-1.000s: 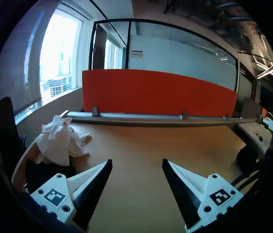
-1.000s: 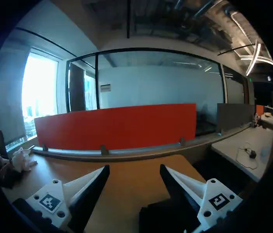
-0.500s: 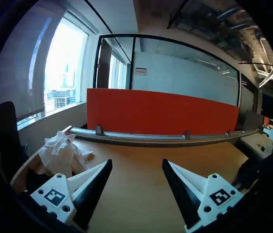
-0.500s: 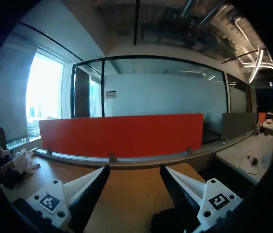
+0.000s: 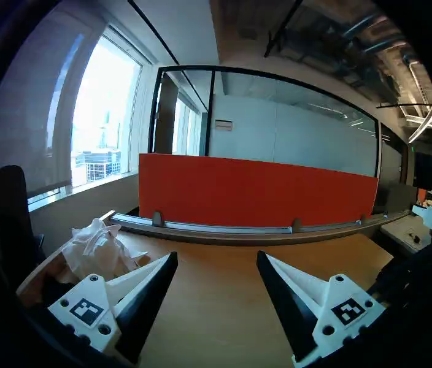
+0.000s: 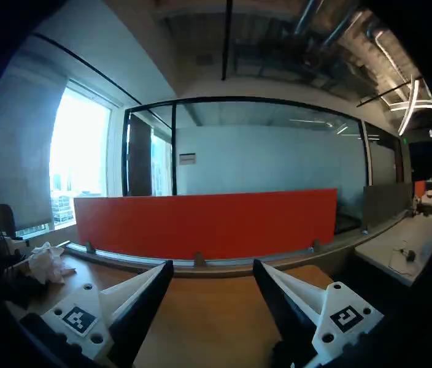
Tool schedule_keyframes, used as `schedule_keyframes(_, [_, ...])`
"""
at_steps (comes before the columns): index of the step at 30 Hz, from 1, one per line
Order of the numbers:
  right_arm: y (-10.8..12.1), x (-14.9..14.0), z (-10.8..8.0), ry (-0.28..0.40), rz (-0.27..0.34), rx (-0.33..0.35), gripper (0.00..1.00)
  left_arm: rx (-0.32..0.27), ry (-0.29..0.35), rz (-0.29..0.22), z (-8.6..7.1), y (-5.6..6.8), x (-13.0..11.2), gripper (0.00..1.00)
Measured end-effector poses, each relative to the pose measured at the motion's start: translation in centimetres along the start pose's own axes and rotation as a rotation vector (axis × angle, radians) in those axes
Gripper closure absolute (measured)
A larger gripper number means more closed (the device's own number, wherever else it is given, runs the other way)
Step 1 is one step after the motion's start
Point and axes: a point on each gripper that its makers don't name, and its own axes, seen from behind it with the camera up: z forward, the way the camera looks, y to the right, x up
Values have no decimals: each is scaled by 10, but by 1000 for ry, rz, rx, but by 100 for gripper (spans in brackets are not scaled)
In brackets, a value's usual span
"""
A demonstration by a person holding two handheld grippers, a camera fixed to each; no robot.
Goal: Fold towel
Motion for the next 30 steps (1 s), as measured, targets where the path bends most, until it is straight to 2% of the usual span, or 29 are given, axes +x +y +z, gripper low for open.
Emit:
schedule_keyframes(12, [-20, 8, -7, -1, -14, -5, 0, 2, 48, 39, -7, -4, 1, 4])
schedule_keyframes(17, [-24, 2, -12, -15, -12, -9, 0, -2, 65, 71, -8, -4, -5, 5])
schedule_keyframes(21, [-28, -2, -15, -22, -10, -12, 0, 1, 87, 92, -11, -7, -16, 4])
schedule_keyframes(27, [-34, -7, -21, -7, -5, -13, 0, 6, 119, 89, -16, -13, -41, 5])
schedule_keyframes(30, [-38, -14, -21, -5, -23, -7, 0, 11, 138, 93, -19, -17, -54, 5])
